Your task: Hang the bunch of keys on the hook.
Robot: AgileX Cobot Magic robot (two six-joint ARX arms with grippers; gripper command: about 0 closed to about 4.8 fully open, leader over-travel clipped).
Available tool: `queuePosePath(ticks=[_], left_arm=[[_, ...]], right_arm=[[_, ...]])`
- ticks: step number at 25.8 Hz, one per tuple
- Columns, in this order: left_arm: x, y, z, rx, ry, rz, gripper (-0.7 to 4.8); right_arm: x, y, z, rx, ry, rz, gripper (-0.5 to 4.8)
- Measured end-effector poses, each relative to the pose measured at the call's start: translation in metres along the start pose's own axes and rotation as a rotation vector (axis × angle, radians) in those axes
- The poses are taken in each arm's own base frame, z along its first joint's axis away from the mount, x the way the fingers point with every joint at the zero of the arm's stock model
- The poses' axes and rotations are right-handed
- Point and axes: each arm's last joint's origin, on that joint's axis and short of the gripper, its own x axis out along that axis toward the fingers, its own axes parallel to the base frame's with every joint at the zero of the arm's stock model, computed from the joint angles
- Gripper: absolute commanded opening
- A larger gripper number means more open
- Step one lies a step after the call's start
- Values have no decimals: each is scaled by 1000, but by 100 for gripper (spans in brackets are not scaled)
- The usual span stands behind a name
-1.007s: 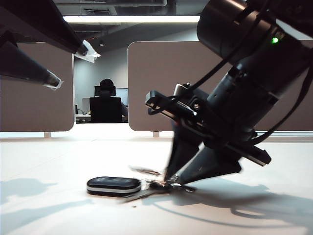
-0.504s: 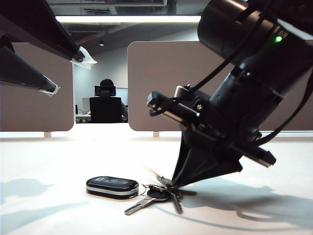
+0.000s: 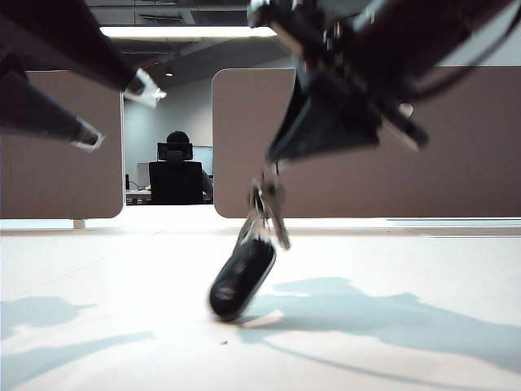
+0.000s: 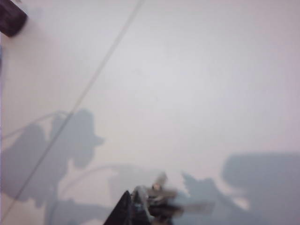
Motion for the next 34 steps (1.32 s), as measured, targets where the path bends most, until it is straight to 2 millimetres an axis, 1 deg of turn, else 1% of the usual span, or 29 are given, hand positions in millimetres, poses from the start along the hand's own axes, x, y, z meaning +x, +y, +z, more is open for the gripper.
queuePosePath(ticks=[4,8,10,13,16,18,20,21,24,28,30,32,34], left_arm=[[0,-1,8,27,-83,-7,479],[-2,-2,19,59,-186,-11,479],[-6,-4,29,71,-229,5,479],[-13,-6,45,85,-297,39,479],[-17,-8,59,98,-345,46,479],[-17,-9,71,107,-374,45,479],[-16,-9,84,111,-405,66,479],[-14,-9,92,108,-412,82,479],[-5,-6,115,104,-427,115,479],[11,-2,129,119,-395,141,479],[22,1,138,151,-392,155,479],[31,4,140,161,-395,159,479],[40,7,139,164,-389,163,479]], right_arm=[[-14,6,25,-66,-57,-3,-6],[-32,5,62,-101,-105,-57,-6],[-41,4,80,-124,-149,-78,-6],[-61,-1,108,-161,-223,-134,-6],[-78,-12,129,-203,-286,-202,-6],[-90,-27,144,-217,-330,-271,-6],[-101,-46,160,-214,-371,-329,-6],[-105,-58,168,-208,-391,-350,-6],[-110,-92,185,-186,-423,-379,-6],[-108,-137,213,-186,-454,-420,-6],[-107,-160,228,-188,-466,-449,-6],[-102,-179,239,-189,-473,-463,-6],[-91,-197,252,-191,-476,-469,-6]])
